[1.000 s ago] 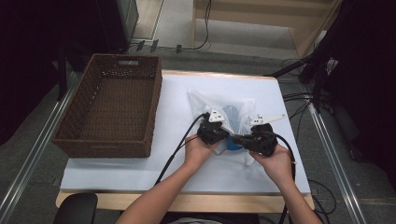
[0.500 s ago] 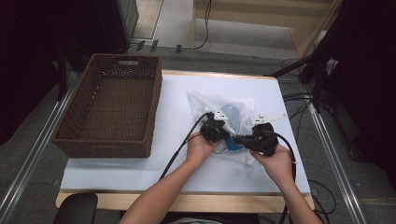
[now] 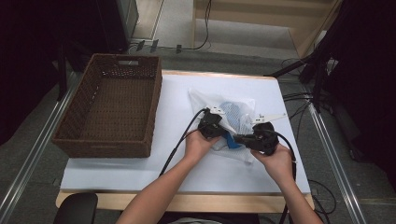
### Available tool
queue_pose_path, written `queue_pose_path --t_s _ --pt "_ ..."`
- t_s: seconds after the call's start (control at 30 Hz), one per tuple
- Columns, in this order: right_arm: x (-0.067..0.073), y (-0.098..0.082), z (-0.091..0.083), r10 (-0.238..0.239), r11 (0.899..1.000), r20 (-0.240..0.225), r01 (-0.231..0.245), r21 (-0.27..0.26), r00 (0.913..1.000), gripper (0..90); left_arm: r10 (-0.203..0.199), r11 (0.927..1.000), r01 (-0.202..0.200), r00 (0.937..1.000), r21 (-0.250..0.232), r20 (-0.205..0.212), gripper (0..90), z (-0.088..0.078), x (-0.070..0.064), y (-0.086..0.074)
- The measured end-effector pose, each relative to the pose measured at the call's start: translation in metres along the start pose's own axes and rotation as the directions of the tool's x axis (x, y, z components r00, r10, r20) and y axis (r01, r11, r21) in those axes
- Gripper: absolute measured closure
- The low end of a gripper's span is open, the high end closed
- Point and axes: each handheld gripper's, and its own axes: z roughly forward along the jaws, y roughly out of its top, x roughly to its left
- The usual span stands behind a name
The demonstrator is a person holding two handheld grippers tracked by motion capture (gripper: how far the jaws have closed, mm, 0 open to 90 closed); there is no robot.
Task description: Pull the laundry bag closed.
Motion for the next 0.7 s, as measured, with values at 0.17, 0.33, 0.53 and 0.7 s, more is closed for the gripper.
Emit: queue_pose_path --t_s 0.17,0.33,0.53,0.7 --pt "-0.006 0.0 -0.002 0.017 1.0 0.009 -0.017 -0.009 0.9998 89.7 0.019 0.9996 -0.019 0.9994 0.019 0.028 82.4 -0.018 -0.007 0.0" --pt "-0.008 0.001 -0.003 0.017 1.0 0.015 -0.017 -0.016 0.9997 89.7 0.026 0.999 -0.028 0.9983 0.034 0.051 76.4 -0.036 -0.012 -0.002" --pt "-0.008 0.001 -0.005 0.021 1.0 0.018 -0.02 -0.018 0.9996 89.7 0.031 0.9987 -0.035 0.9952 0.037 0.093 65.9 -0.04 -0.024 -0.01" --pt "-0.008 0.001 -0.005 0.016 1.0 0.017 -0.016 -0.018 0.9997 89.6 0.023 0.9983 -0.028 0.9946 0.05 0.101 56.2 -0.03 -0.029 -0.019"
